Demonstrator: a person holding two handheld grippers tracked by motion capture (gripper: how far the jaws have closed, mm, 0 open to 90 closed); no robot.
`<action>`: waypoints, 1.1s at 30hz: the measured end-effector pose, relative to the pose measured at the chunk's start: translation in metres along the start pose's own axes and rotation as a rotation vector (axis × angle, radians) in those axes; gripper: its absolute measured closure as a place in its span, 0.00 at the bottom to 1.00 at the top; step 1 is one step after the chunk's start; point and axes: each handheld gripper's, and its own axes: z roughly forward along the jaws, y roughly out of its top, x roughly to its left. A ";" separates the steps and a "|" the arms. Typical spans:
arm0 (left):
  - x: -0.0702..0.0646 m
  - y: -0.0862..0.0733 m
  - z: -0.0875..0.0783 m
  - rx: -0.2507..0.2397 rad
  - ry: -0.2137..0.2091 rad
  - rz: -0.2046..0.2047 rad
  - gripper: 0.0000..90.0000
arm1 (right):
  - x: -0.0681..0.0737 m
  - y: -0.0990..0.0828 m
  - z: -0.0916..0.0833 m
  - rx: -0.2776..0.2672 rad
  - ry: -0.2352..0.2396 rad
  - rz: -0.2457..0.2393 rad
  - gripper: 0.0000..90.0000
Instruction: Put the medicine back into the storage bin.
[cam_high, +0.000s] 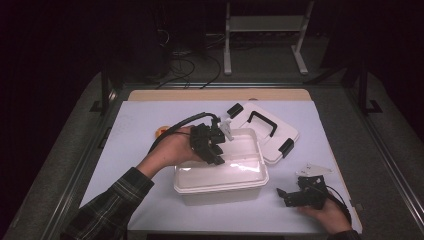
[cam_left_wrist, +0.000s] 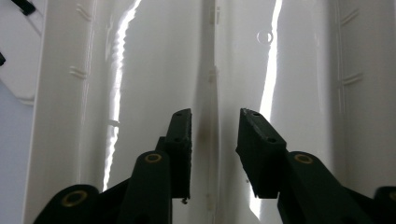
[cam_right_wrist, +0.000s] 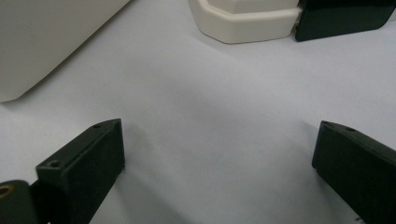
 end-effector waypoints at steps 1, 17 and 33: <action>0.000 0.001 0.001 0.004 0.000 -0.002 0.76 | 0.000 0.000 0.000 0.000 0.000 0.000 0.02; 0.001 0.005 0.008 0.021 0.003 -0.003 0.98 | 0.000 0.000 0.000 0.000 0.001 0.000 0.02; 0.000 0.008 -0.003 0.006 0.013 0.007 0.99 | 0.000 0.000 0.000 0.000 0.000 0.001 0.02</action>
